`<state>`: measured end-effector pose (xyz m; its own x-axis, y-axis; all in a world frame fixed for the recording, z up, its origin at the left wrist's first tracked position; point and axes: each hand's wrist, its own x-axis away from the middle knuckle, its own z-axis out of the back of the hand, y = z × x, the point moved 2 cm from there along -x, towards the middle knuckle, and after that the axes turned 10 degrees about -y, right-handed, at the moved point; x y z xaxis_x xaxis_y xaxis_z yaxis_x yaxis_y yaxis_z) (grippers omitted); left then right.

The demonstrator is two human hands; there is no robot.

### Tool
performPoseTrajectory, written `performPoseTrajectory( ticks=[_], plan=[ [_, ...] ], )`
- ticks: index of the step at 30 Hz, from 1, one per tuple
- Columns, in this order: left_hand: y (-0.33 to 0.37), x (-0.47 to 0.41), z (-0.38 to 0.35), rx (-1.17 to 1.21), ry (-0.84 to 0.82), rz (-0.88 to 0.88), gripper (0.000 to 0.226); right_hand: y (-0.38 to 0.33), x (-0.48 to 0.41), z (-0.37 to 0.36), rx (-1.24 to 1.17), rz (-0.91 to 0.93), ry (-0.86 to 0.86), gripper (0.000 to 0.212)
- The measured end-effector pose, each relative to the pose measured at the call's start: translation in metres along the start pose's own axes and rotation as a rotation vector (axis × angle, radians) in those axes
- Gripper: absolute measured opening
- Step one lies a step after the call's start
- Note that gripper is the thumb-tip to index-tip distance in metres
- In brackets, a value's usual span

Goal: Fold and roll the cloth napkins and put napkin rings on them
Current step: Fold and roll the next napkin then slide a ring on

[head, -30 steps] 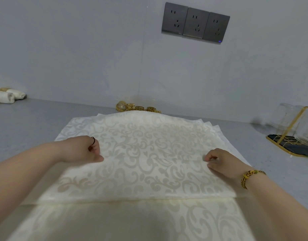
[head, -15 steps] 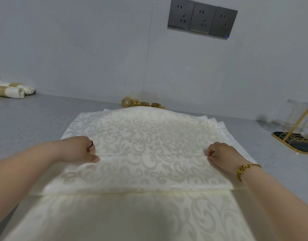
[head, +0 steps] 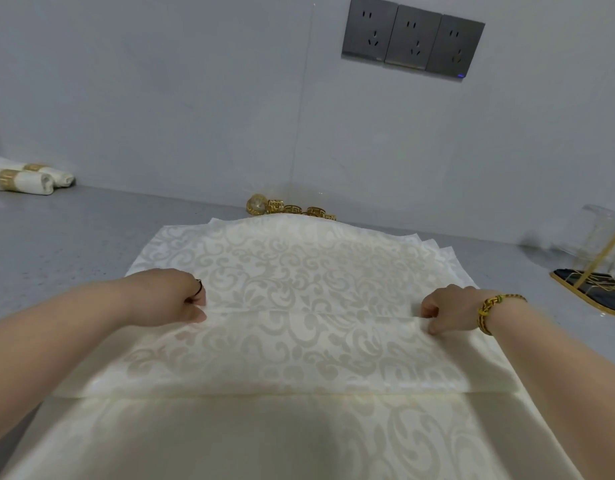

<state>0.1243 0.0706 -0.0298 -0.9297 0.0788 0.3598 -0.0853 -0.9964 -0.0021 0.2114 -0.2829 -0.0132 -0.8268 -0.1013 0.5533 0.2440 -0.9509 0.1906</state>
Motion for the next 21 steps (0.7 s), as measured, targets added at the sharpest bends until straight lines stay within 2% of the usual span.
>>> performPoseTrajectory(
  ticks=[3,5,8,11,14,16,19,21],
  plan=[
    [0.011,0.01,0.0,0.028,0.006,-0.041,0.043,0.003,-0.001,0.009,0.14,-0.027,0.063,0.015],
    [0.027,0.017,0.002,0.223,-0.006,-0.113,0.048,0.01,-0.003,0.023,0.21,-0.09,0.163,0.011],
    [0.066,0.029,-0.003,0.625,-0.108,-0.196,0.054,0.016,-0.013,0.053,0.302,-0.185,0.365,0.022],
    [0.113,0.023,-0.013,0.772,-0.159,-0.224,0.057,0.011,-0.032,0.088,0.412,-0.201,0.533,0.032],
    [0.144,0.004,-0.017,0.672,-0.076,-0.193,0.048,-0.013,-0.054,0.114,0.509,-0.153,0.618,0.032],
    [0.156,-0.003,-0.016,0.482,0.036,-0.161,0.034,-0.037,-0.069,0.123,0.537,-0.098,0.66,0.031],
    [0.161,-0.005,-0.019,0.252,0.16,-0.263,0.033,-0.072,-0.088,0.126,0.504,-0.011,0.719,0.033],
    [0.157,-0.009,-0.021,0.198,0.207,-0.313,0.033,-0.089,-0.101,0.122,0.442,0.032,0.724,0.034]
  ],
)
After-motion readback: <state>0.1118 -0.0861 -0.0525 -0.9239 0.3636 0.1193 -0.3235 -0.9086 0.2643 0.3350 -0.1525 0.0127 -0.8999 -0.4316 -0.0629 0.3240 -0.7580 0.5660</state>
